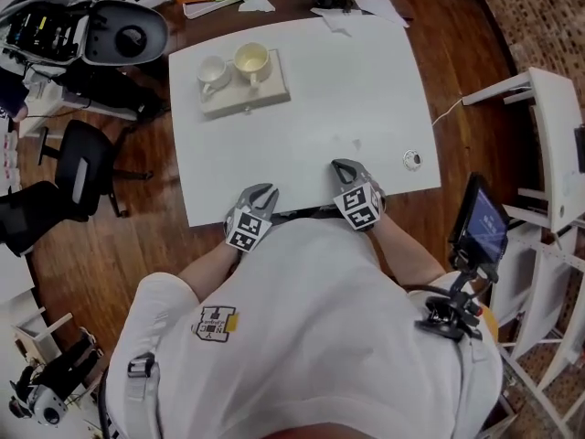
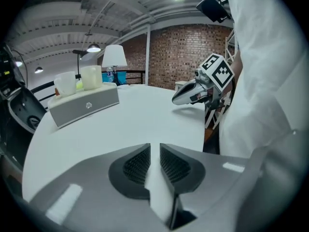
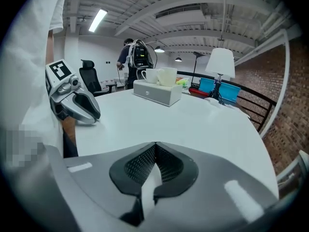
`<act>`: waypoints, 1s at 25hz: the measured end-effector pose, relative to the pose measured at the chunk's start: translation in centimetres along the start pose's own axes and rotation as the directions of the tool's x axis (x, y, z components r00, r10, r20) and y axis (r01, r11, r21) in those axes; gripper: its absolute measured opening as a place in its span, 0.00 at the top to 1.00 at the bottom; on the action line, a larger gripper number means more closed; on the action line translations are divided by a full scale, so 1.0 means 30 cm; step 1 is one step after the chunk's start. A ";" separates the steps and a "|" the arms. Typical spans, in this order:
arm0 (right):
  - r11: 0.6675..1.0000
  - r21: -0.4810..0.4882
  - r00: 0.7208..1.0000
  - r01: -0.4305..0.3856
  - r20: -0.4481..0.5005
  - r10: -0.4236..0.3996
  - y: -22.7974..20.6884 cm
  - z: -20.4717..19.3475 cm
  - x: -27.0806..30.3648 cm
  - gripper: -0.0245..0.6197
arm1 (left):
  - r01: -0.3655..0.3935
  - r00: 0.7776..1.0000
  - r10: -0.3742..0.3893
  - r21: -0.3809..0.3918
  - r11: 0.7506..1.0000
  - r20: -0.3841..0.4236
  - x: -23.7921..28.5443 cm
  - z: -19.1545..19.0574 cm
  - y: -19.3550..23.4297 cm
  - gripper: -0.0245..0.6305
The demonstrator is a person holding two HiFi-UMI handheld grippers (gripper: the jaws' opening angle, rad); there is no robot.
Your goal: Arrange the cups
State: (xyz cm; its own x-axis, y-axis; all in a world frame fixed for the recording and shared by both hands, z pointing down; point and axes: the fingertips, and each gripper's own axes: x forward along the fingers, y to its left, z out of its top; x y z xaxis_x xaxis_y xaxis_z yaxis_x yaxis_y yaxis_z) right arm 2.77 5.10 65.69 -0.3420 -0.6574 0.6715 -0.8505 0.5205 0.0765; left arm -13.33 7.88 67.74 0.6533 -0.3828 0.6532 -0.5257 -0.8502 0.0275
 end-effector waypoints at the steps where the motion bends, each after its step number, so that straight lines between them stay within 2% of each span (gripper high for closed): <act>1: 1.000 0.000 1.000 0.000 0.004 0.000 0.005 0.003 -0.003 0.96 | -0.001 1.000 0.001 0.002 1.000 0.001 -0.002 0.001 -0.002 0.87; 13: 0.999 -0.026 1.000 0.026 0.018 -0.026 -0.001 0.021 -0.016 0.96 | -0.044 0.999 0.044 -0.012 0.999 0.025 -0.010 0.024 0.022 0.87; 25: 0.998 -0.053 0.999 0.039 0.014 -0.039 0.011 0.031 -0.009 0.96 | -0.054 0.998 0.055 -0.004 0.999 0.039 -0.021 0.018 0.046 0.87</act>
State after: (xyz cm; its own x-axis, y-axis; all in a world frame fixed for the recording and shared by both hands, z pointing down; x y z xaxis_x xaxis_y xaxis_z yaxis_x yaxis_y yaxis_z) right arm 2.21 4.95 64.84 -0.3144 -0.6845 0.6578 -0.8409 0.5224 0.1416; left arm -14.17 6.75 66.94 0.6445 -0.4425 0.6236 -0.5629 -0.8265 -0.0047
